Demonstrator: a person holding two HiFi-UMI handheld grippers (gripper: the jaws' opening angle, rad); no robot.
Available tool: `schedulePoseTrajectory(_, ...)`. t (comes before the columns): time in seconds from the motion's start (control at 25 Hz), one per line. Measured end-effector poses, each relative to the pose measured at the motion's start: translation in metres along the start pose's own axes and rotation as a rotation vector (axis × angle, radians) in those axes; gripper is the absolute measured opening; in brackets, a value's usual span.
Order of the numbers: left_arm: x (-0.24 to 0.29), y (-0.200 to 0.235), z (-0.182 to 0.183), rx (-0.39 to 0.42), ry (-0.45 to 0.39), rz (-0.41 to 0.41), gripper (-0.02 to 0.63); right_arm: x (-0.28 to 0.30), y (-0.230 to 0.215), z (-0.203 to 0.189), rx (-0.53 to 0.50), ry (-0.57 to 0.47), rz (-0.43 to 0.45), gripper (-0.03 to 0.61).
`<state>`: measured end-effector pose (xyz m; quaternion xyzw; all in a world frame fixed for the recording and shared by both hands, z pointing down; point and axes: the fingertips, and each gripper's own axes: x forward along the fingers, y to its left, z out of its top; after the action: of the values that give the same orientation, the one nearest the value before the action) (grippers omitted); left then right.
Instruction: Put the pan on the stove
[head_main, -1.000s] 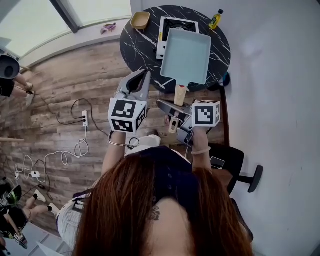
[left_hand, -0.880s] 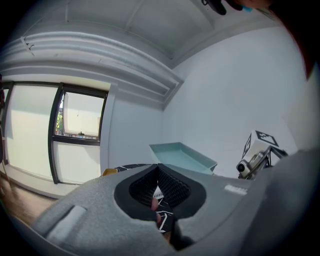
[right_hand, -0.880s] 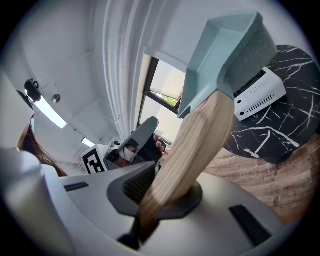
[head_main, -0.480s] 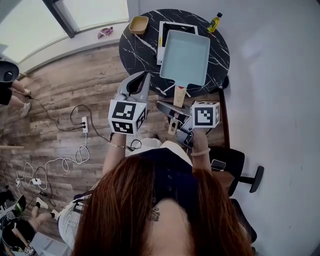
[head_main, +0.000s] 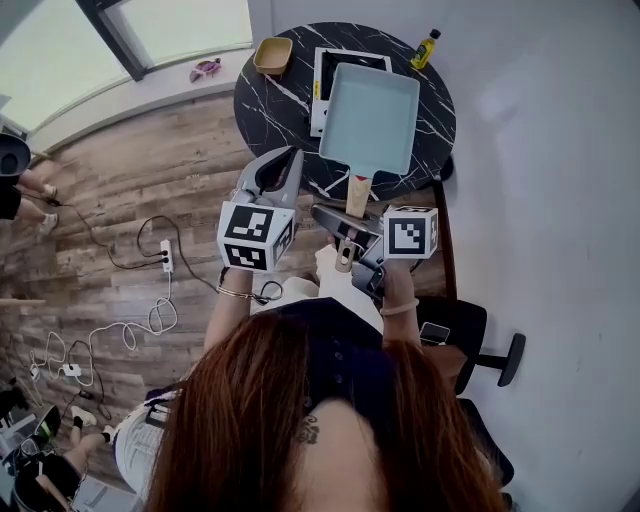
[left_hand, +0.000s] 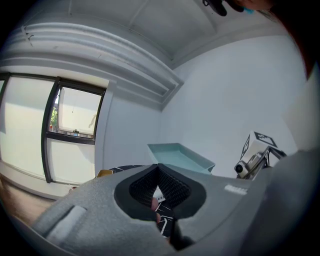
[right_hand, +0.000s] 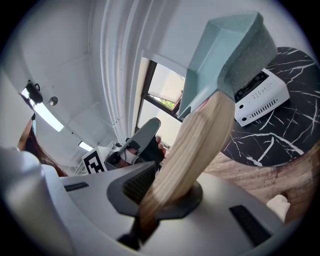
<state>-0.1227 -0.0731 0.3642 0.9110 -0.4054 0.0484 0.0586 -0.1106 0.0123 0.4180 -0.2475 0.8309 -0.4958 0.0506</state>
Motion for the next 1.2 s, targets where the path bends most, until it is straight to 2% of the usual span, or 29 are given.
schedulePoseTrajectory(0.24, 0.013, 0.005, 0.003, 0.001, -0.004, -0.007, 0.012, 0.004, -0.006, 0.011, -0.004, 0.0, 0.003, 0.032)
schedulePoseTrajectory(0.52, 0.05, 0.012, 0.007, 0.017, -0.003, -0.003, 0.012, 0.005, -0.028, 0.04, -0.004, 0.009, 0.014, 0.032)
schedulePoseTrajectory(0.68, 0.091, 0.024, 0.006, 0.019, 0.007, 0.007, 0.012, 0.007, -0.056, 0.071, 0.005, 0.021, 0.022, 0.032)
schedulePoseTrajectory(0.88, 0.075, 0.018, 0.01, 0.025, 0.007, 0.005, 0.012, 0.006, -0.044, 0.061, 0.002, 0.031, 0.021, 0.032)
schedulePoseTrajectory(1.2, 0.093, 0.024, 0.016, 0.024, 0.013, 0.016, 0.012, 0.006, -0.053, 0.078, 0.01, 0.044, 0.026, 0.032)
